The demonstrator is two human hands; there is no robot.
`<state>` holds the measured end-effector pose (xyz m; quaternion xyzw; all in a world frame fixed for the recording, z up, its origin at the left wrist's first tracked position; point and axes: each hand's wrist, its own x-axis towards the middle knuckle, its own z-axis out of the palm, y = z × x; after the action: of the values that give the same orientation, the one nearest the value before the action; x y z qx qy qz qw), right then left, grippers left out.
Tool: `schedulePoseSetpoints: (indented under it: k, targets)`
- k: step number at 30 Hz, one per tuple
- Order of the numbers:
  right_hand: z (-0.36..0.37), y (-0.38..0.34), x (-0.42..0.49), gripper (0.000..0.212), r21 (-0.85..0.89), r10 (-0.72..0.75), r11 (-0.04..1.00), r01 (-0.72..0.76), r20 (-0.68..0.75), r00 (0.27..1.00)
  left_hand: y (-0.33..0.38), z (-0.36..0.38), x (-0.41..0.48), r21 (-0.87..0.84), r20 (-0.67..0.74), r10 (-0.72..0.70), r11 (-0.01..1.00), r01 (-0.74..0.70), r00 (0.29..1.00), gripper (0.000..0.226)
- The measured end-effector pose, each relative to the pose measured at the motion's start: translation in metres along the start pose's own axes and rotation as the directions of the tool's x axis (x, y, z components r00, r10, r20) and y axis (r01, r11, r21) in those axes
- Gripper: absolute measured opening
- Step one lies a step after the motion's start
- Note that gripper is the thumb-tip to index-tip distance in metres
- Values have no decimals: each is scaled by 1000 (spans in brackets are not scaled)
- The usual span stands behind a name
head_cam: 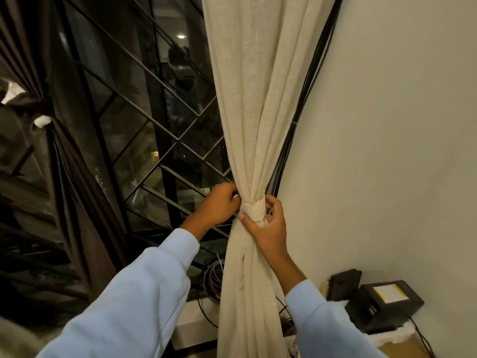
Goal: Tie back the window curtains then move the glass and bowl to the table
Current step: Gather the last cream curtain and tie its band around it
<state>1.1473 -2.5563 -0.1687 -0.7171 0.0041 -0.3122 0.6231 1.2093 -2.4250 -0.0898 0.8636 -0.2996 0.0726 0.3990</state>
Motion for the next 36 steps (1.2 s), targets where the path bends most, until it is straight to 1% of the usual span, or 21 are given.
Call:
schedulePoseSetpoints:
  k: [1,3,5,7,8,10,12,14,15,17,18,20,21,23,25,26,28,30,33,36]
  targets:
    - [0,-3,1,65,-14,-16,1000,15,-50,999,2,-4,-2,60,-2,-12,998,12,1000,17]
    - [-2,-8,4,58,-57,-11,998,4,-119,993,5,-10,-7,164,2,-29,986,29,1000,22]
    - [-2,-10,8,57,-168,10,985,-42,-184,983,8,-10,-16,255,-5,-35,966,35,999,31]
    - [2,-10,10,52,-308,-30,950,-48,-245,969,13,-4,-23,366,-36,-21,930,32,999,36]
    - [4,-8,10,48,-387,-95,922,-16,-265,959,16,-2,-26,412,-62,-7,911,32,998,37]
    - [7,-6,6,40,-554,-285,826,102,-256,924,20,2,-29,432,-116,18,901,34,993,39]
    - [12,-5,0,30,-627,-444,734,259,-154,883,24,5,-31,414,-141,18,909,42,990,39]
    - [14,-3,-4,29,-607,-523,691,393,-44,851,28,7,-32,413,-133,21,910,36,991,38]
    - [14,-2,-5,29,-586,-539,689,427,-20,842,28,8,-33,413,-112,34,910,16,993,37]
    - [11,-3,-4,26,-522,-536,732,437,-46,843,28,6,-35,395,-71,109,916,-72,991,37]
    - [8,-3,-4,28,-496,-529,753,432,-66,846,28,3,-35,355,-94,155,928,-112,984,39]
    - [3,-3,-3,30,-471,-534,765,440,-81,842,26,-2,-33,236,-214,238,954,-186,947,41]
    - [0,-4,-4,29,-445,-530,777,445,-79,844,24,-3,-29,225,-243,275,949,-221,930,38]
    - [-4,-3,-5,26,-343,-473,838,424,-69,879,23,-4,-20,308,-188,321,917,-255,928,24]
    - [-7,0,-6,30,-258,-416,881,396,-26,909,19,-3,-9,379,-100,300,893,-242,949,19]
    - [-9,2,-7,32,-251,-407,885,393,-4,914,18,-4,-5,404,-61,275,886,-228,960,19]
    - [-12,3,-8,31,-266,-406,878,398,25,913,18,-6,1,458,2,230,865,-205,973,23]
    - [-16,-1,-9,30,-261,-413,878,402,17,911,19,-6,4,487,79,190,849,-204,979,26]
    - [-22,-13,-3,28,-288,-454,851,440,20,891,20,-2,3,497,188,169,833,-242,968,30]
    - [-27,-28,14,17,-314,-479,823,473,60,876,18,4,1,520,194,185,813,-261,963,31]
